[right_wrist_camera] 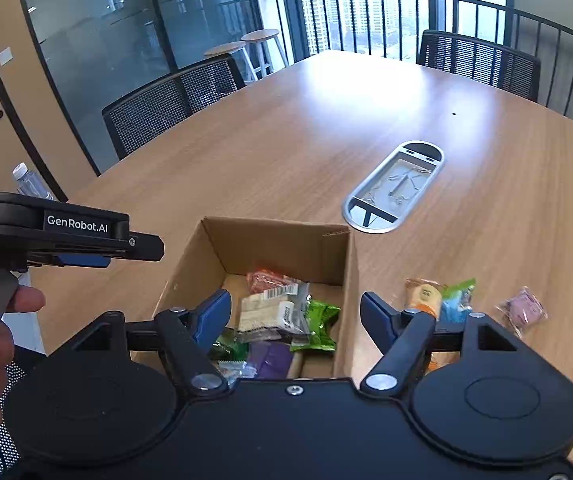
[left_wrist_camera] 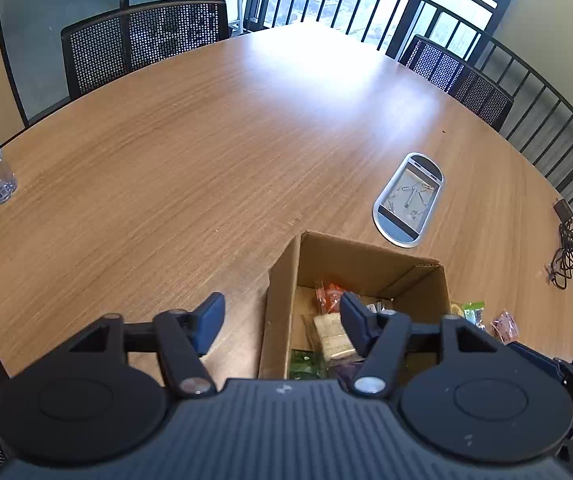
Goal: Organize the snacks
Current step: 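Carry both packets over the box and open both grippers inside, then move both open grippers from the box toward the remaining snacks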
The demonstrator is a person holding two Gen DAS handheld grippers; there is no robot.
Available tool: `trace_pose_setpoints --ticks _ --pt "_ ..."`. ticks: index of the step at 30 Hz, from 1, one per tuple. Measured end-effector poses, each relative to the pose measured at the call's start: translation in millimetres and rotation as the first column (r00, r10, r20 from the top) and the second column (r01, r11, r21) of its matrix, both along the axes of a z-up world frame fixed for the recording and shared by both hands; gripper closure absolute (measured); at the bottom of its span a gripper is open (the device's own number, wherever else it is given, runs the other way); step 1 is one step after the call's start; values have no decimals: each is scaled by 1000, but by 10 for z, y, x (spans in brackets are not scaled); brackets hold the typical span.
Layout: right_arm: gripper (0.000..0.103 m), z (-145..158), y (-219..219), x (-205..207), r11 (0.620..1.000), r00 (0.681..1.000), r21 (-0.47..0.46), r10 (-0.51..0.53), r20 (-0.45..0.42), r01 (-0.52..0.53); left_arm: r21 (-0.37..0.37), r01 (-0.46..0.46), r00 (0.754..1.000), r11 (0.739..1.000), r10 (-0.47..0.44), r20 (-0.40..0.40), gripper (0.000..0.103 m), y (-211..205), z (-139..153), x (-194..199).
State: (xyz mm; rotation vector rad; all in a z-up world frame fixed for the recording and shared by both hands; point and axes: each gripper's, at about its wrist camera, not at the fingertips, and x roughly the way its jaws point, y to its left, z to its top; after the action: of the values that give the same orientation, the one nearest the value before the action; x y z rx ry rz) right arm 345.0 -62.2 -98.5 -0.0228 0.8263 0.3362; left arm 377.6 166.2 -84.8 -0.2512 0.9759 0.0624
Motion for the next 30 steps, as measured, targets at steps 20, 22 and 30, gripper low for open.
trace_pose_setpoints --ticks 20,22,30 --pt "14 -84 -809 -466 984 984 13 -177 3 177 -3 151 988 989 -150 22 15 -699 90 -329" --pt "14 -92 -874 -495 982 982 16 -190 0 190 -2 171 985 985 -170 28 15 -771 113 -351" --pt "14 -80 -1079 -550 971 971 24 -239 5 238 -9 266 962 964 -265 63 15 -1071 201 -403"
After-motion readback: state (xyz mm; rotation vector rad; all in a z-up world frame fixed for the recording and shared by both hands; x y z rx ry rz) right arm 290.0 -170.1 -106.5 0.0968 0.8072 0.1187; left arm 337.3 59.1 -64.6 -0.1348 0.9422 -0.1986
